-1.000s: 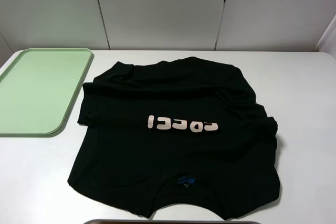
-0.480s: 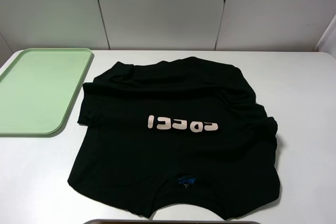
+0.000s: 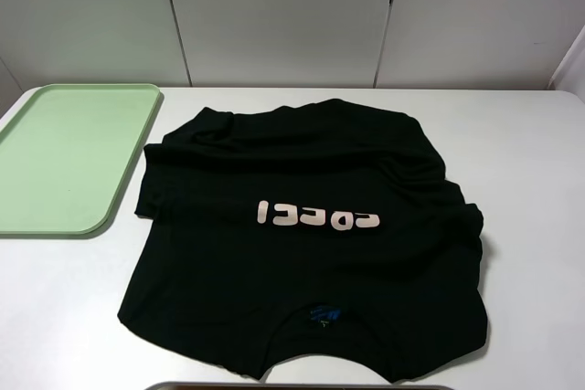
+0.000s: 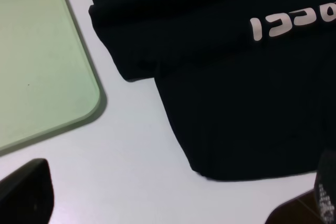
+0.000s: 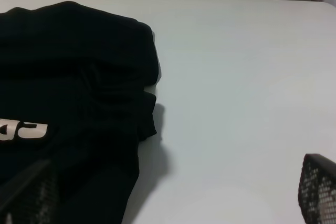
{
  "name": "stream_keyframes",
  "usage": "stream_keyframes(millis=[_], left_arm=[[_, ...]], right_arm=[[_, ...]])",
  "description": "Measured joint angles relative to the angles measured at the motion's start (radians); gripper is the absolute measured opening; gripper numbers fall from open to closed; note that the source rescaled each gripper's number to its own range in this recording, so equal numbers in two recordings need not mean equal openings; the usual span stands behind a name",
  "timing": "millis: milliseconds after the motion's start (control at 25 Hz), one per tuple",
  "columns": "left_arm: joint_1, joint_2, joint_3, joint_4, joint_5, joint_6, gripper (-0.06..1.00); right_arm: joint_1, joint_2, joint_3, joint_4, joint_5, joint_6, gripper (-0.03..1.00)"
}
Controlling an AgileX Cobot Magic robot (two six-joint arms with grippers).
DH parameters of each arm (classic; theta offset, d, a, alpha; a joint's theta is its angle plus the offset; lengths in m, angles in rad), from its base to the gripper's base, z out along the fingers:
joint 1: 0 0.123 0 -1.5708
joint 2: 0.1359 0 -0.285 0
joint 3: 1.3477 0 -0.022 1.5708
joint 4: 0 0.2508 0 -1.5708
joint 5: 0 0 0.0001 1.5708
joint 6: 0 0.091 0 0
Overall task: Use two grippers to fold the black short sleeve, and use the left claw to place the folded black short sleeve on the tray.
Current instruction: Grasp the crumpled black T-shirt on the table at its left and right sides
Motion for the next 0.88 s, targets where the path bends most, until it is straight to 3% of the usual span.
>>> stream_keyframes(millis=[880], left_arm=[[0.000,0.000,0.000,0.000,0.000,0.000,1.00]], right_arm=[[0.000,0.000,0.000,0.000,0.000,0.000,1.00]])
